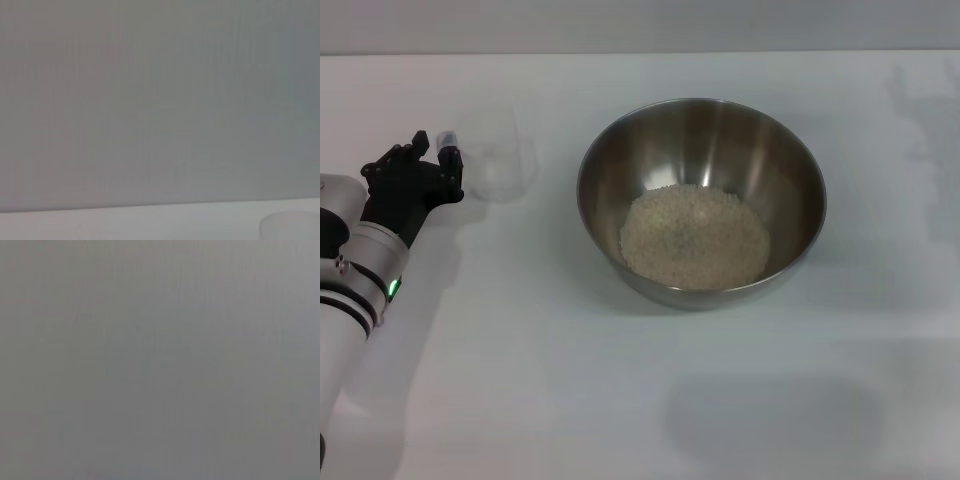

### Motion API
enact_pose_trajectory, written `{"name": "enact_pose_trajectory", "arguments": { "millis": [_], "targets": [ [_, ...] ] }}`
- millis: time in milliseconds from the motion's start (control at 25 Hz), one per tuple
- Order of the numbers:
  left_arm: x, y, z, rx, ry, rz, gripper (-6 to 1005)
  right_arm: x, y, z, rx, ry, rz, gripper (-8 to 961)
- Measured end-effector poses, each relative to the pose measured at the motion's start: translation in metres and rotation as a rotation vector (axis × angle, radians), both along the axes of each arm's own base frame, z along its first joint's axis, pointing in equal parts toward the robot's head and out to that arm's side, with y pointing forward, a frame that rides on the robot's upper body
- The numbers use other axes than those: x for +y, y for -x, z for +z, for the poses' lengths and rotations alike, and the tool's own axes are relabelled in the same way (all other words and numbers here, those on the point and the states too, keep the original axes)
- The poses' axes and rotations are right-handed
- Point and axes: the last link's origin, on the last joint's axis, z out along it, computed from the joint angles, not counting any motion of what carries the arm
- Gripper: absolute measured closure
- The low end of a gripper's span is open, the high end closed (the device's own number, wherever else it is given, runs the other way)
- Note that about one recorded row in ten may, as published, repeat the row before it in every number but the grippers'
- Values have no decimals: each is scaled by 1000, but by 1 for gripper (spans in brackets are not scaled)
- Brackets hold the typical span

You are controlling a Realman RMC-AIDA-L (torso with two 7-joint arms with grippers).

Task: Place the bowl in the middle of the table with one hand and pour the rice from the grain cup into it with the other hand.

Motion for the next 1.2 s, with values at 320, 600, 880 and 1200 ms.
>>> {"name": "enact_pose_trajectory", "arguments": {
  "millis": [320, 600, 880, 1200],
  "targets": [
    [-6, 10, 2, -22, 2, 30, 685, 0, 0, 0, 0, 0, 0, 261],
    [-26, 17, -1, -66, 32, 18, 466, -1, -2, 1, 4, -5, -7, 261],
    [-59, 24, 20, -155, -85, -66, 450, -2, -4, 1, 9, -10, -15, 260],
    [-60, 17, 46, -141, -237, -179, 449, -5, -8, 0, 22, -8, -27, 260]
  ]
}}
